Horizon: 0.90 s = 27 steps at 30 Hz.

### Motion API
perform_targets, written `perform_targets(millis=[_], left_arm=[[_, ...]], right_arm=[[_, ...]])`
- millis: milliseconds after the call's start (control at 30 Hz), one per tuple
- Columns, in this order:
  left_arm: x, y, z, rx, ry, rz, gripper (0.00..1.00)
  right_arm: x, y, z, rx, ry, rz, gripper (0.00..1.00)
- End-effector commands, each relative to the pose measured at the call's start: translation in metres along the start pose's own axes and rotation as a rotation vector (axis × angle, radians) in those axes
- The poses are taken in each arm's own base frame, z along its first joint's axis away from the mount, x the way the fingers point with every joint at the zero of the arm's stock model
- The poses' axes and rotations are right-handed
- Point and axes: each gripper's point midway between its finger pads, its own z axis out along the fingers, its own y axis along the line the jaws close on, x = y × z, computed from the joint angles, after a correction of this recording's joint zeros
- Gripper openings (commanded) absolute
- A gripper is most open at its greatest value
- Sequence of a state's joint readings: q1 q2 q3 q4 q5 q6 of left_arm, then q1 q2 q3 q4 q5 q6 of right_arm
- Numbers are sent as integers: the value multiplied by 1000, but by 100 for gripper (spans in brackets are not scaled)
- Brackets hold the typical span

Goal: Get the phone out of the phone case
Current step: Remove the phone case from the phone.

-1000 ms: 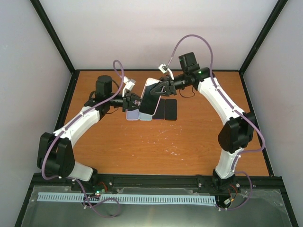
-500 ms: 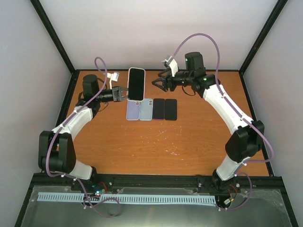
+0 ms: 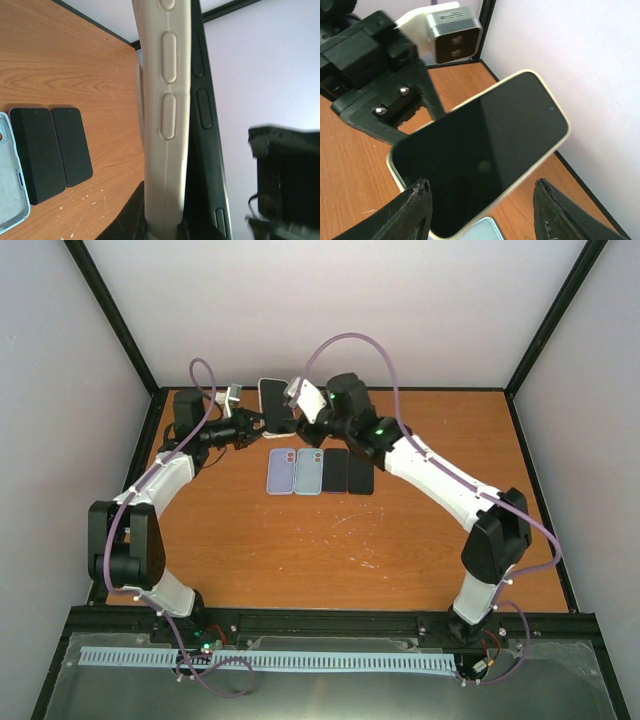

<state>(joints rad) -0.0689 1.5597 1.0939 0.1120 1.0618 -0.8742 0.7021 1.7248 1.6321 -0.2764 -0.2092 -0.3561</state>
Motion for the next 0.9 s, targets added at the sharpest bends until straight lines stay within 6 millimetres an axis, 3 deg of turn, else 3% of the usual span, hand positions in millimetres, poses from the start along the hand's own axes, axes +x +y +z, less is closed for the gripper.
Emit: perform_targets(millis=[0,300,700,867], left_arm=[[-27,-24,-6,31,-59,-13,1],[-26,-21,-6,30,-63,-71,1],[-24,-28,-10,31,-69,-52,1],[-22,-28,-10,29,-68,-49,1]], right_arm=[[-12,8,18,78,-4,-124,54],[-8,32,37,65,16,-199,49],[9,24,59,193,89,-327,42],[12,18,67,323,98,-489,39]])
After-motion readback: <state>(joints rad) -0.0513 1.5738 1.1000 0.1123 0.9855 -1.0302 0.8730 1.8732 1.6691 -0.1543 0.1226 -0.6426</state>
